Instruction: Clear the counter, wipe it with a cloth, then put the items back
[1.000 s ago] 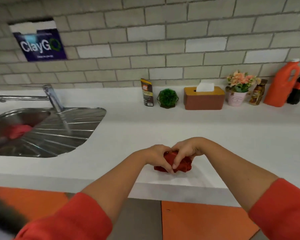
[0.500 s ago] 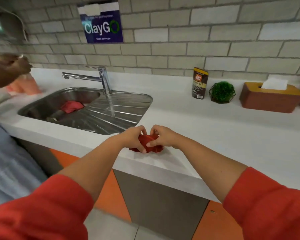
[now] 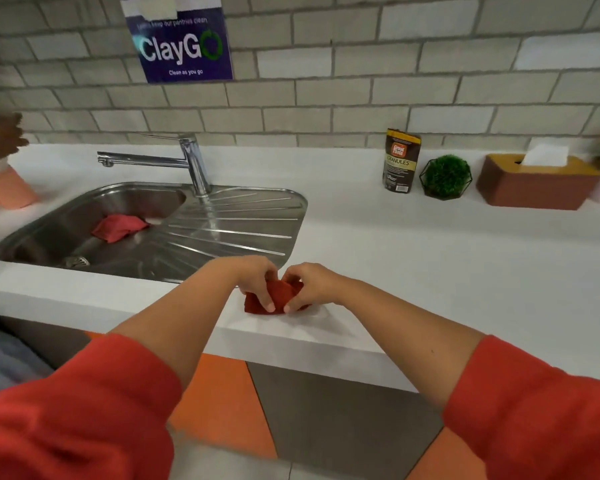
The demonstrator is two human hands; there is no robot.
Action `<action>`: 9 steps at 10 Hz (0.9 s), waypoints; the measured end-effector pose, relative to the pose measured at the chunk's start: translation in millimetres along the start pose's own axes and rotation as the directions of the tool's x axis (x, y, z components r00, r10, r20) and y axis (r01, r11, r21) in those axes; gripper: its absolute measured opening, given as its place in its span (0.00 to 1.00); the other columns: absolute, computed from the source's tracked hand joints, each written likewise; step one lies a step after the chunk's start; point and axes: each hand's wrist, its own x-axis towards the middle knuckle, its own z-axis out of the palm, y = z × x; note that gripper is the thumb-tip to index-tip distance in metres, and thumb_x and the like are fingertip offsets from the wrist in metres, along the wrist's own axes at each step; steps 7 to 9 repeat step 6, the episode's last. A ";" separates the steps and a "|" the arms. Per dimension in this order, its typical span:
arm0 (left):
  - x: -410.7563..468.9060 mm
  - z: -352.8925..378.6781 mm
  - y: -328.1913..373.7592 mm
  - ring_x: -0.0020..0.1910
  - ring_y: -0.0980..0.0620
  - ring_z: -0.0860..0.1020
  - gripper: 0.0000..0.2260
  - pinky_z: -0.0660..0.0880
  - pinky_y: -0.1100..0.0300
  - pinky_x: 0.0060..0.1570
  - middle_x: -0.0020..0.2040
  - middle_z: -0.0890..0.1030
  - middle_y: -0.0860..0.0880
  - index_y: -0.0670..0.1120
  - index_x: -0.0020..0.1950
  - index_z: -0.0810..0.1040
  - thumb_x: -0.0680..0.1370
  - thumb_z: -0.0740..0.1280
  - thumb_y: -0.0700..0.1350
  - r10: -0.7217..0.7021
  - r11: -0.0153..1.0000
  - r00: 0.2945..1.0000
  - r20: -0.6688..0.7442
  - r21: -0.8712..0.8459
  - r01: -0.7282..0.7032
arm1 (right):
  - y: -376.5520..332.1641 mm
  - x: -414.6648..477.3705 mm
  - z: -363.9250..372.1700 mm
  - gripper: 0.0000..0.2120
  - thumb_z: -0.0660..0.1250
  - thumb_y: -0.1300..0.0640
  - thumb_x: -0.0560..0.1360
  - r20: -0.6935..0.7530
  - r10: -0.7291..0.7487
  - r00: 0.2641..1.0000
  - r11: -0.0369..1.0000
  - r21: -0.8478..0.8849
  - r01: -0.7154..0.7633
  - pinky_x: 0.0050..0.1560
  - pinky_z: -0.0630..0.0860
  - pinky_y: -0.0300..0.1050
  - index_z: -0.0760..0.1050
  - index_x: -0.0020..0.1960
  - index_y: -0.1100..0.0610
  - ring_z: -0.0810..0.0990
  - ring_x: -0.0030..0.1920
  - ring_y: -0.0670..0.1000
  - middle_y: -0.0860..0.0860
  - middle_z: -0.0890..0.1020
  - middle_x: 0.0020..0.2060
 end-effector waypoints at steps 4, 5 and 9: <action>15.6 -22.8 -8.4 0.55 0.48 0.78 0.25 0.73 0.49 0.60 0.55 0.80 0.52 0.50 0.59 0.76 0.64 0.77 0.54 0.085 0.886 0.975 0.204 0.432 -0.168 | -20.9 7.8 14.4 0.26 0.74 0.52 0.69 -0.005 0.158 0.987 0.985 0.070 -0.157 0.61 0.71 0.45 0.72 0.65 0.57 0.74 0.61 0.53 0.52 0.76 0.61; 16.9 -22.6 -0.4 0.55 0.47 0.78 0.25 0.74 0.50 0.59 0.56 0.79 0.51 0.51 0.59 0.76 0.65 0.76 0.54 0.069 0.851 0.966 0.248 0.490 -0.187 | -22.9 0.6 14.8 0.26 0.73 0.52 0.70 0.009 0.192 0.981 0.980 0.055 -0.192 0.59 0.69 0.42 0.71 0.66 0.55 0.73 0.62 0.53 0.52 0.75 0.62; 17.6 -24.8 8.8 0.58 0.47 0.77 0.27 0.73 0.53 0.57 0.60 0.78 0.49 0.50 0.63 0.75 0.66 0.75 0.54 0.018 0.815 0.967 0.255 0.556 -0.162 | -21.1 -7.7 10.4 0.29 0.72 0.51 0.71 0.045 0.230 0.972 0.971 0.060 -0.233 0.59 0.67 0.42 0.68 0.69 0.53 0.73 0.62 0.53 0.52 0.74 0.64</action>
